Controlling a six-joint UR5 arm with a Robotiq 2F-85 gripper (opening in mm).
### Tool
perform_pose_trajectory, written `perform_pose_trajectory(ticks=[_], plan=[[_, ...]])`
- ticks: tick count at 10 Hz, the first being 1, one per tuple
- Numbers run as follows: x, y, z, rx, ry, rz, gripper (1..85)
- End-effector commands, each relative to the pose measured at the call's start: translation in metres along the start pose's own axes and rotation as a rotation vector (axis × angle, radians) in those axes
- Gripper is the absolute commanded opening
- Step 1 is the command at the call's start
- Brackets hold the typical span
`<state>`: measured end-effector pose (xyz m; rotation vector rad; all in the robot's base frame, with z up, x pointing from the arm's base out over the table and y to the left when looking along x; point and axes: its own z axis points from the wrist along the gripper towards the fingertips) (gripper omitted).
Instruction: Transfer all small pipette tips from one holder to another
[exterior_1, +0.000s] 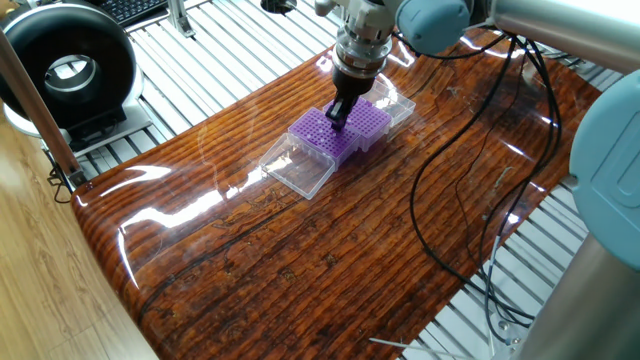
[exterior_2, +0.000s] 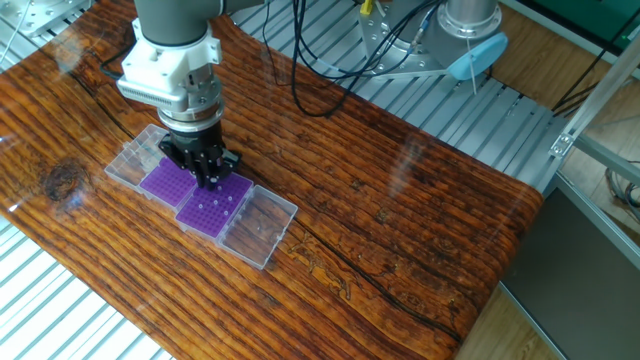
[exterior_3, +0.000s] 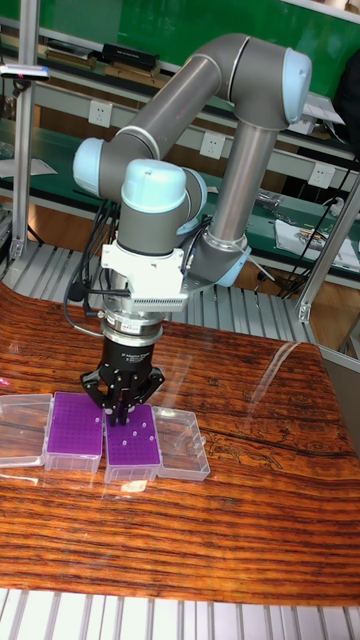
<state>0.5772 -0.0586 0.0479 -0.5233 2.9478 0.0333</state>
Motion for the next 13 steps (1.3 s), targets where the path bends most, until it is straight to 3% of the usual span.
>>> perform_pose_trajectory(ticks=[1,13], plan=[[0.0013,0.0011,-0.0037,-0.002,0.005,0.022,20.3],[0.0015,0.0091,-0.0027,-0.006,0.003,0.028,21.0]])
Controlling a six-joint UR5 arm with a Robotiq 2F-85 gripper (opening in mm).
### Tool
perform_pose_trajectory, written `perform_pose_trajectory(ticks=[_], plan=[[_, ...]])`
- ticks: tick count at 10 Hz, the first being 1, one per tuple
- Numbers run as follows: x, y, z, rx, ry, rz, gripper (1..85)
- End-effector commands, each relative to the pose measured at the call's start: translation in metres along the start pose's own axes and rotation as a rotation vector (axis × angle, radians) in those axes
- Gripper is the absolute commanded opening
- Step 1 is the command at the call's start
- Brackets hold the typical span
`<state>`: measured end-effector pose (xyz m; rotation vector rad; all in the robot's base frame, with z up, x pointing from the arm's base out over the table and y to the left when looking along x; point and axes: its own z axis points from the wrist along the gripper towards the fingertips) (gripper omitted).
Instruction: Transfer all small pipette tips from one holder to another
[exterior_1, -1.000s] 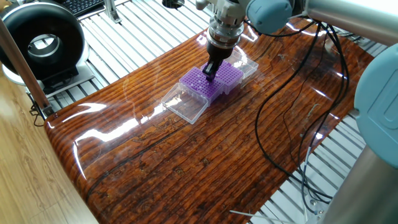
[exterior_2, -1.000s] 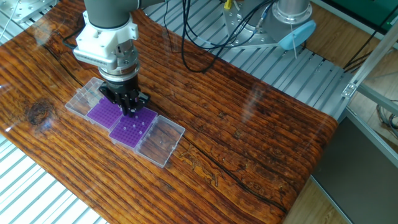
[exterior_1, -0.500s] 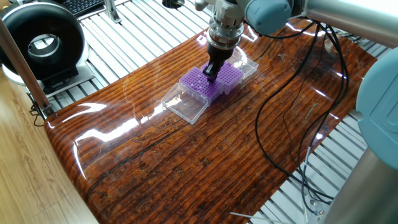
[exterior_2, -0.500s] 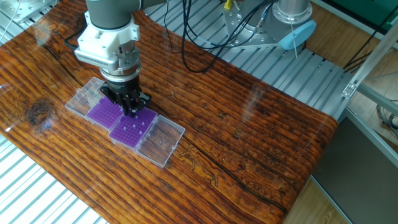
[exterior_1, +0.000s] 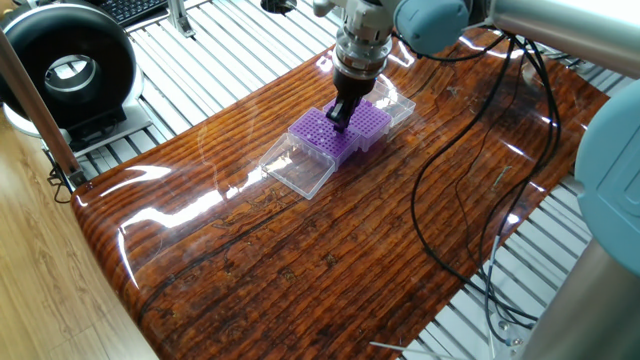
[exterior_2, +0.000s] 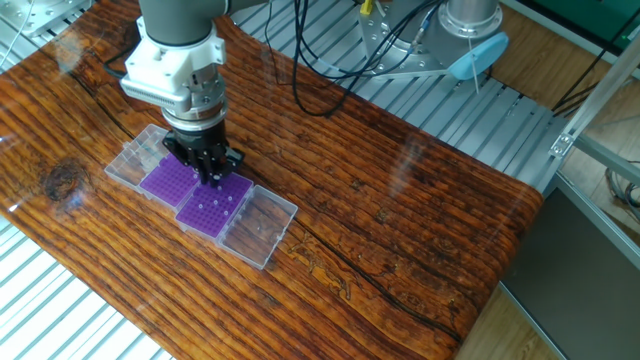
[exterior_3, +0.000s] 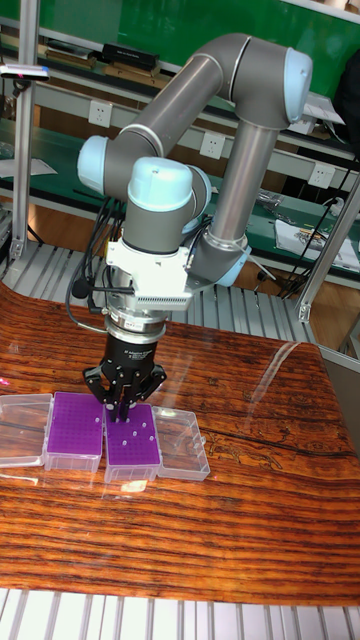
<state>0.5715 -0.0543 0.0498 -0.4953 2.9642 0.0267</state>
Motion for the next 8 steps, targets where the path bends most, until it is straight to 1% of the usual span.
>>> perform_pose_trajectory(ticks=[1,4,8], plan=[[-0.0028,0.0039,0.0012,-0.012,-0.013,0.006,21.0],[-0.0026,0.0025,0.0043,-0.009,-0.017,-0.002,21.0],[-0.0026,-0.0002,0.0038,-0.009,-0.017,-0.011,21.0]])
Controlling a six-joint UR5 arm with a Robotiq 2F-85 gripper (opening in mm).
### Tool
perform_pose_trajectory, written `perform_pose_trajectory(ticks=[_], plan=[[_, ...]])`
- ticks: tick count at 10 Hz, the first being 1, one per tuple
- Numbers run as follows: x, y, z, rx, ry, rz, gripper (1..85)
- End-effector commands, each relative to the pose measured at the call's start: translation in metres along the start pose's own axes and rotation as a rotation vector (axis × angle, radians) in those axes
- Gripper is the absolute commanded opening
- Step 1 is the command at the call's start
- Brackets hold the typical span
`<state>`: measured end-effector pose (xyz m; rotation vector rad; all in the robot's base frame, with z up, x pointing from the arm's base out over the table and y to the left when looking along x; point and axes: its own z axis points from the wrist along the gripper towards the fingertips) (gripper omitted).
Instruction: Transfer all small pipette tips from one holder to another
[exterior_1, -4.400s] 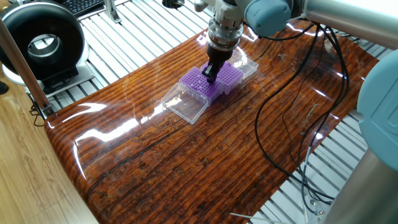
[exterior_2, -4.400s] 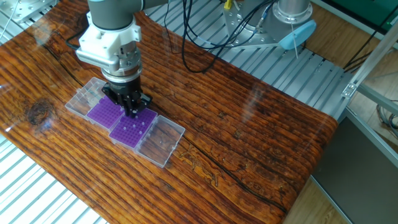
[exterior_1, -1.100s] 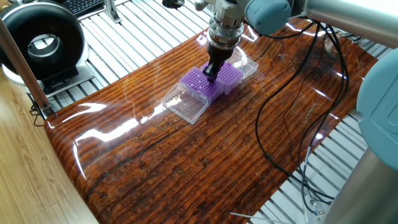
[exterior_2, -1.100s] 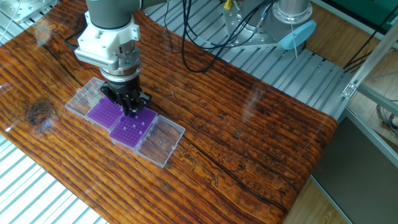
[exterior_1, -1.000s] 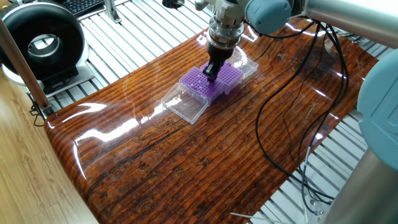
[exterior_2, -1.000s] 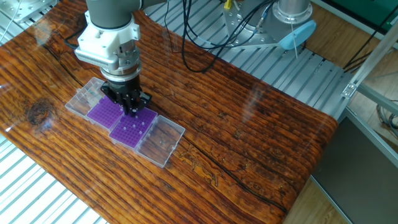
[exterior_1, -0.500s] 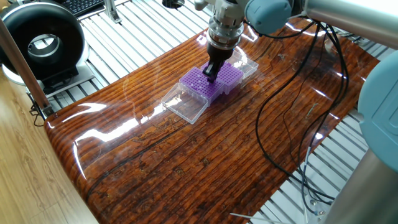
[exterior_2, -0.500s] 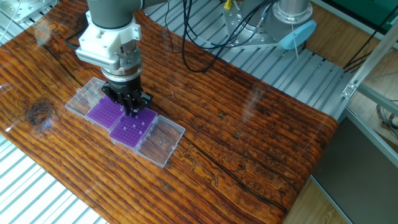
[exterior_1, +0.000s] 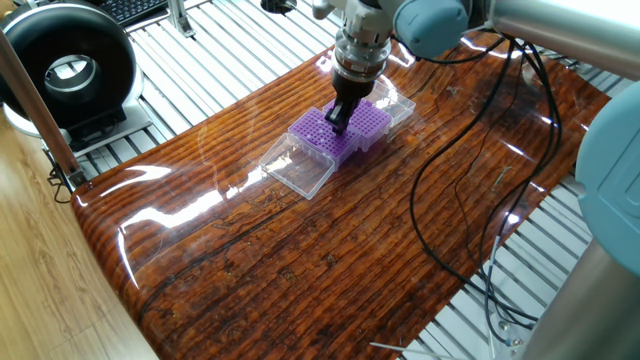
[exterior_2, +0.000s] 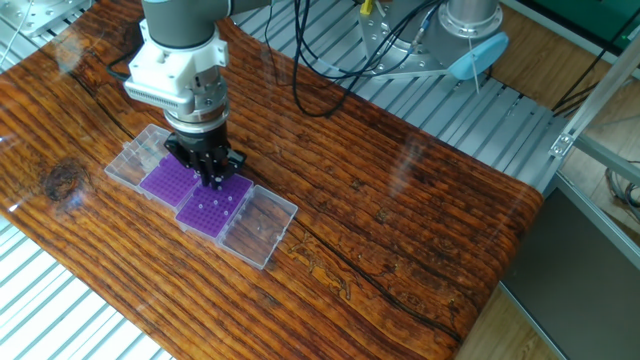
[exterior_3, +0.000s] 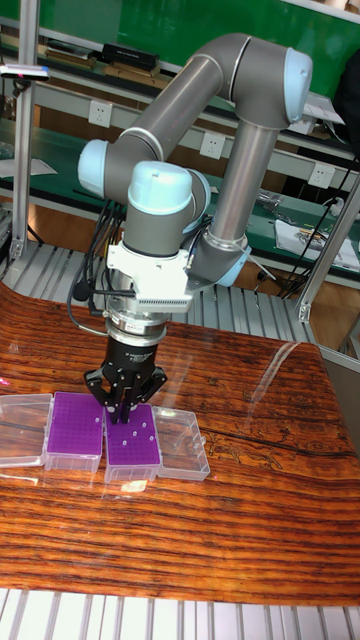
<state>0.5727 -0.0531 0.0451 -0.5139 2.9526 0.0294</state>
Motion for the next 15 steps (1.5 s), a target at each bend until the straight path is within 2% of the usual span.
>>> perform_pose_trajectory(ticks=[1,8,11,15], plan=[[-0.0015,-0.0016,-0.0003,-0.009,-0.009,0.001,20.3],[-0.0020,-0.0038,-0.0022,-0.016,-0.024,0.006,12.7],[-0.0041,-0.0053,0.0014,0.002,-0.029,0.025,9.0],[-0.0003,-0.0032,-0.0039,0.019,-0.011,0.066,4.3]])
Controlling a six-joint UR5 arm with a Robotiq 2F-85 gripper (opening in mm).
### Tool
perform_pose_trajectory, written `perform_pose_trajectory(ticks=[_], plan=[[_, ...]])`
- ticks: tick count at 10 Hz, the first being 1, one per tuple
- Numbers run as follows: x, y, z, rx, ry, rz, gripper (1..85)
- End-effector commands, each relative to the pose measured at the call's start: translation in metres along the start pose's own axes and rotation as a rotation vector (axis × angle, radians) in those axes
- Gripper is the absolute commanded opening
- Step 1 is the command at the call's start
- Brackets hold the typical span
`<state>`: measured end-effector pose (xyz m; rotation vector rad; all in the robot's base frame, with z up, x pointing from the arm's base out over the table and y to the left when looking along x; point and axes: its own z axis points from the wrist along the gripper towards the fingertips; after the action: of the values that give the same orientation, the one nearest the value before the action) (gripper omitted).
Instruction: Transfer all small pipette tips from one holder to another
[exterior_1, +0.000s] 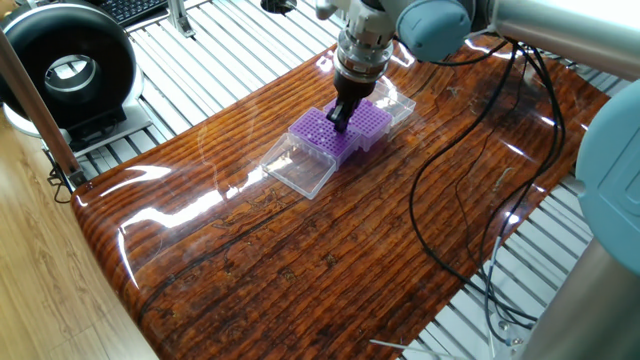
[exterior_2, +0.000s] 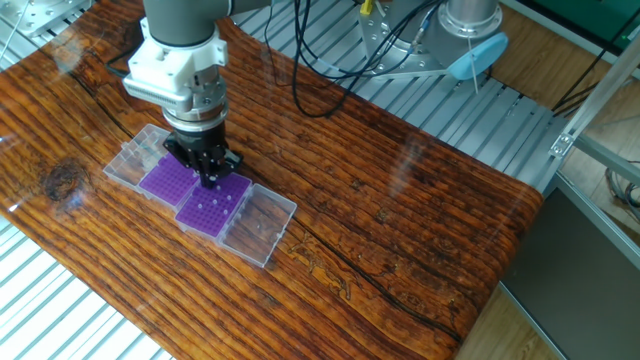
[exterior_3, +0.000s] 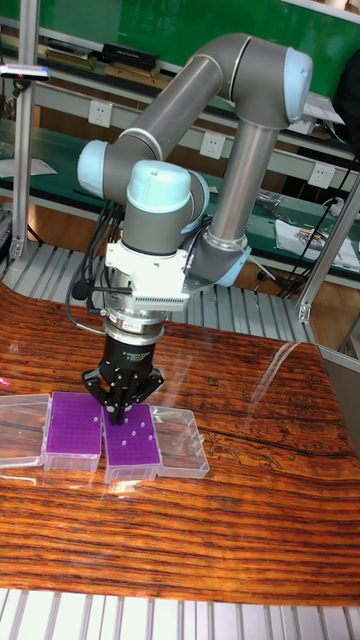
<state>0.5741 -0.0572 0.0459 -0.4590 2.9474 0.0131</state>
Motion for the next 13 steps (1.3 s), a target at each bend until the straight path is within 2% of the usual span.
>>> perform_pose_trajectory(ticks=[1,4,13], plan=[[0.000,0.000,-0.003,0.005,0.002,0.034,4.3],[-0.002,0.002,-0.004,0.004,0.003,0.054,2.7],[0.003,0.001,-0.027,0.013,0.034,0.080,1.3]])
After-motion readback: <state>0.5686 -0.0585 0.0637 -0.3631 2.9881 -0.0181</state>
